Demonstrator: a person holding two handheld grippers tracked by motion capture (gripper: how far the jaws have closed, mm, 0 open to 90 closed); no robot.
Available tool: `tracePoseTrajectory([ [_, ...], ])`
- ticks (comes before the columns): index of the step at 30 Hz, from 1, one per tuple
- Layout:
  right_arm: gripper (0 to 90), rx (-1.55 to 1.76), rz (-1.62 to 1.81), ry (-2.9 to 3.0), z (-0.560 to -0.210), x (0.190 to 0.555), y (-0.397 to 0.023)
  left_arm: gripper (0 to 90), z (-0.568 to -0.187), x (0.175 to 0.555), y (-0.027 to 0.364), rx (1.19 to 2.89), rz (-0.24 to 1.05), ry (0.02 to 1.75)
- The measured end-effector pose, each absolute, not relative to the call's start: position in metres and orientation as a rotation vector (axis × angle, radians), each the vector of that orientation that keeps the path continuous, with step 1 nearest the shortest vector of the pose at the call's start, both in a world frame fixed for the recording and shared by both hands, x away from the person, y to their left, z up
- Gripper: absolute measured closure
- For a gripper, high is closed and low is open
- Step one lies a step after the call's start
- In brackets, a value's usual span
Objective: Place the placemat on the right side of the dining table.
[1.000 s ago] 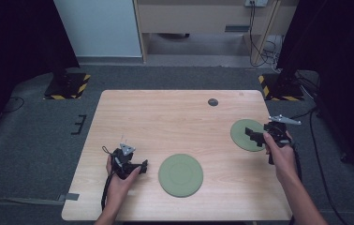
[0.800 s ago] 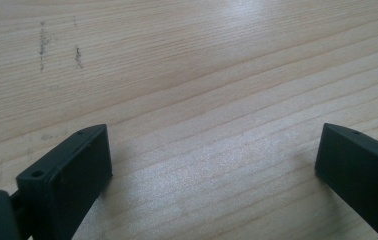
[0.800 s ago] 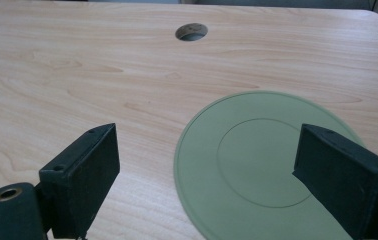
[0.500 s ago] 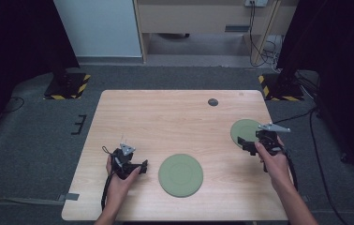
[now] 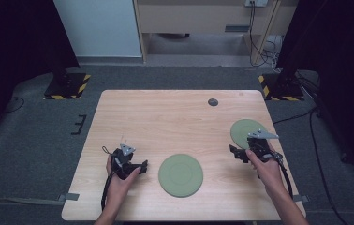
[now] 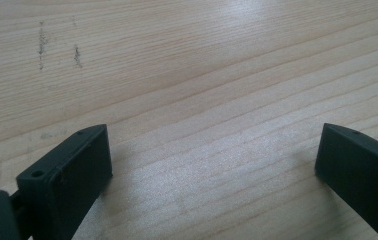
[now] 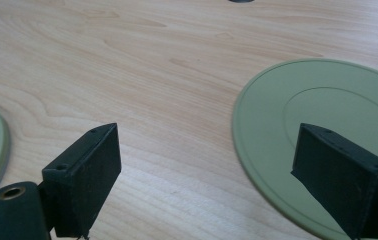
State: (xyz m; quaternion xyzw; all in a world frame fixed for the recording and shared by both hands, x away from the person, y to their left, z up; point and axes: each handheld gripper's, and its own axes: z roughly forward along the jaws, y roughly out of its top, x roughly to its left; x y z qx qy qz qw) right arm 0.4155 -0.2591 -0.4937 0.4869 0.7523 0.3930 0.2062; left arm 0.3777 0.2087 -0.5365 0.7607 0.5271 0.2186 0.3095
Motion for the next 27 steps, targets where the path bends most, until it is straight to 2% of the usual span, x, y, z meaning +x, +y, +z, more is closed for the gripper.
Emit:
tracePoseTrajectory([
  [27,12.0,1.293,1.065,2.196,-0.507,0.394,-0.234,1.4,-0.536,0.377,0.209,2.011,0.578,1.39],
])
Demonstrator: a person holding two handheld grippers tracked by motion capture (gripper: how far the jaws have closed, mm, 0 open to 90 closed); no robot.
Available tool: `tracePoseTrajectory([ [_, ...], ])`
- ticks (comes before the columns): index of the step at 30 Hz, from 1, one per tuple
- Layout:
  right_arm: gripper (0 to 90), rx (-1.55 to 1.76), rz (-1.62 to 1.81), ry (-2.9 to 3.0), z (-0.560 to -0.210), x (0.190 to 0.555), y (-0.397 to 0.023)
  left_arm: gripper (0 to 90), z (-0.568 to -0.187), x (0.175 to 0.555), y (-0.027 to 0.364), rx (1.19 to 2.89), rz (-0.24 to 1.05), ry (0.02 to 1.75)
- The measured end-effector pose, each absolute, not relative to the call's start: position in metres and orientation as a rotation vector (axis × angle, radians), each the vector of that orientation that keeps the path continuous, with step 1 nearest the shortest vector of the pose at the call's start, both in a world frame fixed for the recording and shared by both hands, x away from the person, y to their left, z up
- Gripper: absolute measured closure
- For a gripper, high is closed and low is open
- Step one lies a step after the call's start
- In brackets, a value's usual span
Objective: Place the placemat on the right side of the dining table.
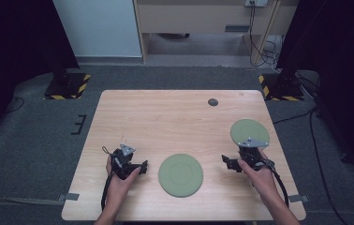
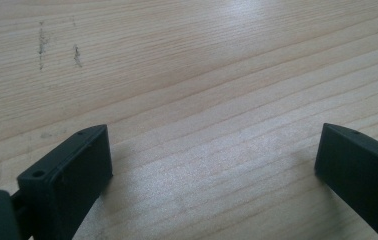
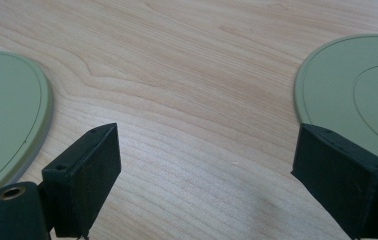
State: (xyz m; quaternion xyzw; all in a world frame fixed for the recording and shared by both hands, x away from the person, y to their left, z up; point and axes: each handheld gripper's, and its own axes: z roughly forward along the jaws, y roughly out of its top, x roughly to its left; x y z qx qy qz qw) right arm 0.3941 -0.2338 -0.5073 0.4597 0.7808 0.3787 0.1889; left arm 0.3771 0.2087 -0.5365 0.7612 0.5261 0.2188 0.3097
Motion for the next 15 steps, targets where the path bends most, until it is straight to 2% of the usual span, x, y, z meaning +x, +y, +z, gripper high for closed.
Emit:
tracePoseTrajectory([
  [15,11.6,1.309,1.052,2.214,-0.515,0.403,-0.212,1.5,-0.536,0.377,0.209,2.011,0.578,1.389],
])
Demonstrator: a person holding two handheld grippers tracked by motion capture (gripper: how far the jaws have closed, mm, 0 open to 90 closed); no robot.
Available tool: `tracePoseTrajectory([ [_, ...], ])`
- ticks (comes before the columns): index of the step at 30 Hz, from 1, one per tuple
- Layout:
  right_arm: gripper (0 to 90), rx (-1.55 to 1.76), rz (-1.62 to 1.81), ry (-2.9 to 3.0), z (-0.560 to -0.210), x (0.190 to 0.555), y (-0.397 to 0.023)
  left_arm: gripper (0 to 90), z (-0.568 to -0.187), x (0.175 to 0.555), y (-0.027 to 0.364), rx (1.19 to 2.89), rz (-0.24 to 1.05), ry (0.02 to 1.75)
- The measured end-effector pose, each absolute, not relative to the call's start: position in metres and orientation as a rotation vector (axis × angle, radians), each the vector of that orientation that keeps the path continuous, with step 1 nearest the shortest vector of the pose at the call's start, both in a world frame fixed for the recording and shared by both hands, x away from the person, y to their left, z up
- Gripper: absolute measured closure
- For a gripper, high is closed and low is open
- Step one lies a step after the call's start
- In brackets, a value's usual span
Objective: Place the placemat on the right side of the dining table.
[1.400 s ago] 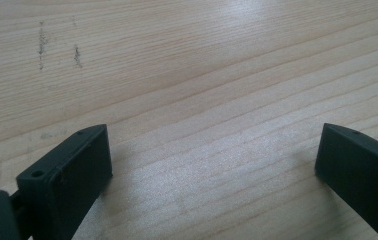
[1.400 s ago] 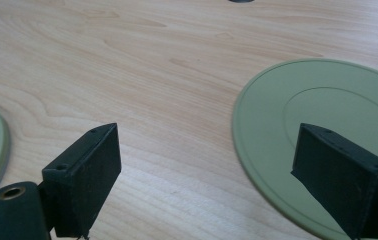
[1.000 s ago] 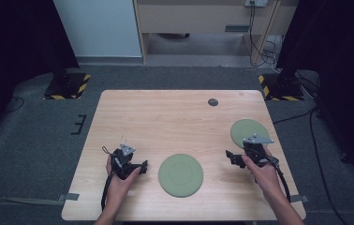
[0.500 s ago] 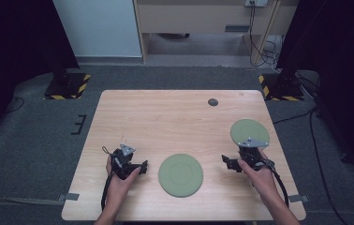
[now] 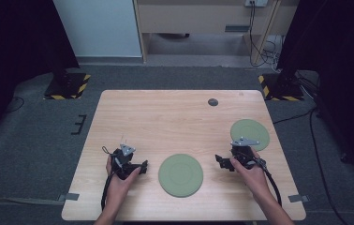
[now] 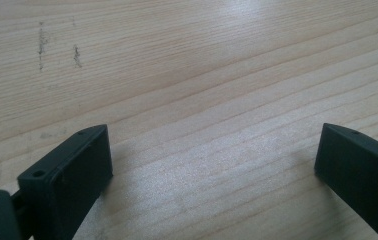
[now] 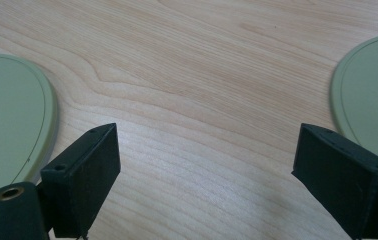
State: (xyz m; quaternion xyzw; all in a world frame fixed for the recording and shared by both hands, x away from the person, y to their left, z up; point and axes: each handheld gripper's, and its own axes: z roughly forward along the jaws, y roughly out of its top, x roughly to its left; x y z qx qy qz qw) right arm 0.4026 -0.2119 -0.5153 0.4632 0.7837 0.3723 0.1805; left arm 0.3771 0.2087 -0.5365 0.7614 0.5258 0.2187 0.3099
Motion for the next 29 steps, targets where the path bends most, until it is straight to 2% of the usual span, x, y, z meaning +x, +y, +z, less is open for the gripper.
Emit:
tracePoseTrajectory([
  [23,9.8,1.3,0.944,2.226,-0.538,0.412,-0.191,1.5,-0.536,0.377,0.209,2.014,0.576,1.384],
  [29,0.4,1.321,0.928,2.239,-0.539,0.407,-0.191,1.4,-0.536,0.377,0.209,2.015,0.574,1.382],
])
